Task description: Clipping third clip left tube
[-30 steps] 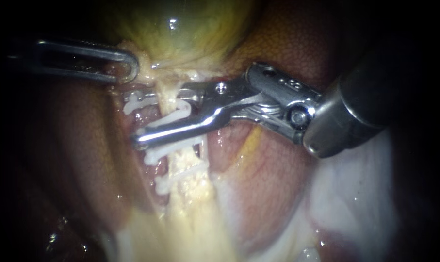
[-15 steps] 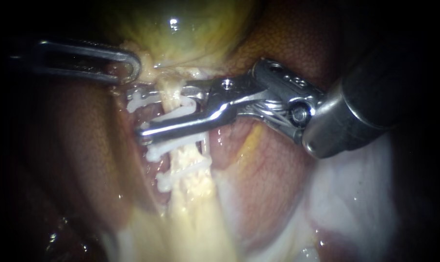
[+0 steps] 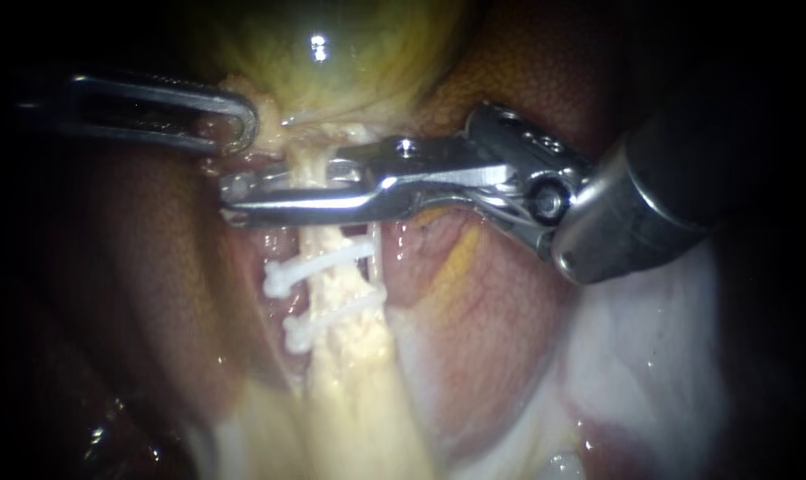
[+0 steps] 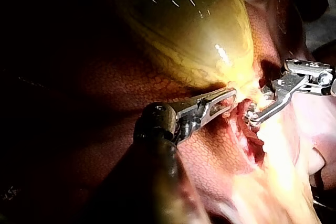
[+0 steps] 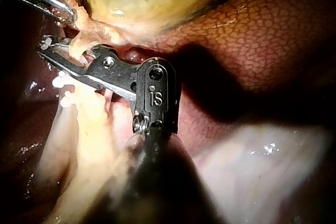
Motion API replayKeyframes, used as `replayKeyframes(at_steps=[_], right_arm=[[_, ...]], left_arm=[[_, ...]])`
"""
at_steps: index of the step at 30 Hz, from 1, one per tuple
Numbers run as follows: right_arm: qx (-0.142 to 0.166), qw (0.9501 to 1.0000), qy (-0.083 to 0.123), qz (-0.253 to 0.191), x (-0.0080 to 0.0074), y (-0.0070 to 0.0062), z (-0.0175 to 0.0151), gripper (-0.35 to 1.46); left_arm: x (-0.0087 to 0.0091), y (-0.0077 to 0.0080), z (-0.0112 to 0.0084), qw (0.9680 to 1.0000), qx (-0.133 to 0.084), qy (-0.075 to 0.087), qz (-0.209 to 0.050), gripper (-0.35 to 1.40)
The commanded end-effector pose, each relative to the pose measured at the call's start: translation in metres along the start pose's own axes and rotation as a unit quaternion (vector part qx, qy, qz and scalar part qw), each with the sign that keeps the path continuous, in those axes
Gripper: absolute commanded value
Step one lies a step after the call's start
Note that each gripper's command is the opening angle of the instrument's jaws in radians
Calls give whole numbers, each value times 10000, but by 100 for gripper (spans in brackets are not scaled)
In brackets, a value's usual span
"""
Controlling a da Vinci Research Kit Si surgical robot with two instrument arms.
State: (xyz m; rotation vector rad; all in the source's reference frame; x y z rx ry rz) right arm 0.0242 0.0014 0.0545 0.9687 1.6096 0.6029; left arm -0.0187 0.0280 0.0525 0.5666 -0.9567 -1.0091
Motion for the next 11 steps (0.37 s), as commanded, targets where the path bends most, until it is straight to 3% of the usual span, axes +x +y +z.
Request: replayKeyframes(at_steps=[1,11], right_arm=[[16,10000,-8,-6,-1,1,0,-35],[8,10000,-8,-8,-1,2,-1,-35]], left_arm=[[0,0,0,10000,0,0,0,-35],[0,0,0,10000,1,0,1,-35]])
